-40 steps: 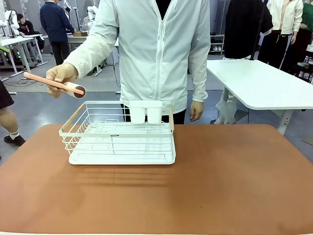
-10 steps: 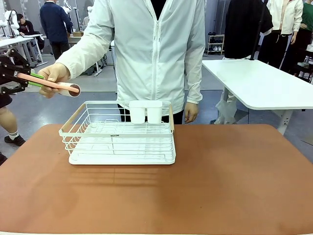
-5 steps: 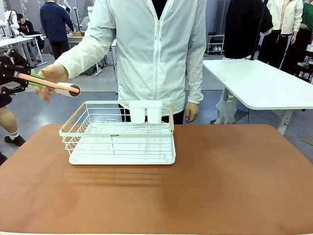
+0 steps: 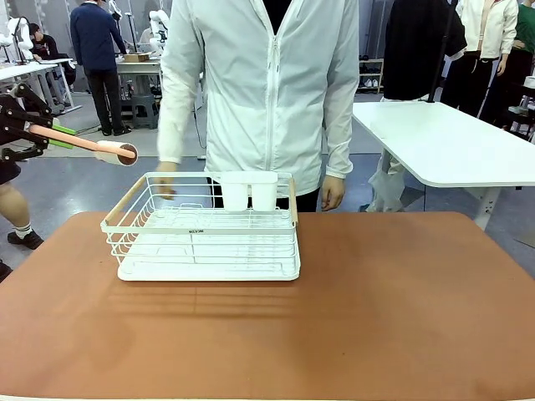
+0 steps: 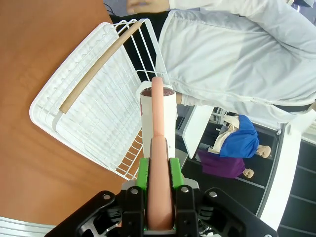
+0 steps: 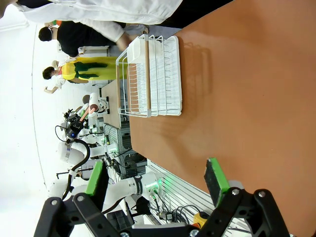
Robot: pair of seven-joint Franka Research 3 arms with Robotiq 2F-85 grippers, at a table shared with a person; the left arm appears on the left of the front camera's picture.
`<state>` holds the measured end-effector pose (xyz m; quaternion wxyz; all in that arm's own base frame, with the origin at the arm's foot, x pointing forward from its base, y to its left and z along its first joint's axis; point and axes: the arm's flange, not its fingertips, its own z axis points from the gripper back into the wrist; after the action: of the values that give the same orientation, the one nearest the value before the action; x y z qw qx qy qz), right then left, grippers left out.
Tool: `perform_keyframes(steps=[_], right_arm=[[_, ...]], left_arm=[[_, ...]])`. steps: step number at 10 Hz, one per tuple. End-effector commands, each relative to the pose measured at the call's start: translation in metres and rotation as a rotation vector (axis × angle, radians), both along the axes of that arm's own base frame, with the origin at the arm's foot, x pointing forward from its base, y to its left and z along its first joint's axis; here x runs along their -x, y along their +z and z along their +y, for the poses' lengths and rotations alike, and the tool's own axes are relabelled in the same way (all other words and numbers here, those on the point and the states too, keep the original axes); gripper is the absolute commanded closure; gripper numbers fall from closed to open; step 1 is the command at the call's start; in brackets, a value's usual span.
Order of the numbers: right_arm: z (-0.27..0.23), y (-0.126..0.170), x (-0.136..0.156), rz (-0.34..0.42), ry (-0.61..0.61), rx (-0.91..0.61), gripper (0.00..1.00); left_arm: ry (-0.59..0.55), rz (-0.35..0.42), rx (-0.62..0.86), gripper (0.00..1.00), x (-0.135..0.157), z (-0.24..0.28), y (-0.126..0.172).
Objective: Clean the table.
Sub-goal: Pick up the Lint Roller when the human hands it over, then clean the table with the Lint Roller when the human lifts the Dish drying rack.
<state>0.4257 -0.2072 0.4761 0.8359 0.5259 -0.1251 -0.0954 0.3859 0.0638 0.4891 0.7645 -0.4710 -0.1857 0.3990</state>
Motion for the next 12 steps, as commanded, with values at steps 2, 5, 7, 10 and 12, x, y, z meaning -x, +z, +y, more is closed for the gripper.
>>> perform_keyframes(steps=[2,5,7,10,12], right_arm=[[0.0007,0.0015,0.0002,-0.004,0.002,-0.003,0.00],[0.0007,0.0015,0.0002,-0.004,0.002,-0.003,0.00],[0.0007,0.0015,0.0002,-0.004,0.002,-0.003,0.00],[0.0007,0.0015,0.0002,-0.004,0.002,-0.003,0.00],[0.0007,0.0015,0.0002,-0.004,0.002,-0.003,0.00]], left_arm=[[0.000,-0.002,0.000,1.00,0.0000,0.0002,0.0005],[0.000,-0.002,0.000,1.00,0.0000,0.0002,0.0005],[0.000,-0.002,0.000,1.00,0.0000,0.0002,0.0005],[0.000,-0.002,0.000,1.00,0.0000,0.0002,0.0005],[0.000,-0.002,0.000,1.00,0.0000,0.0002,0.0005]])
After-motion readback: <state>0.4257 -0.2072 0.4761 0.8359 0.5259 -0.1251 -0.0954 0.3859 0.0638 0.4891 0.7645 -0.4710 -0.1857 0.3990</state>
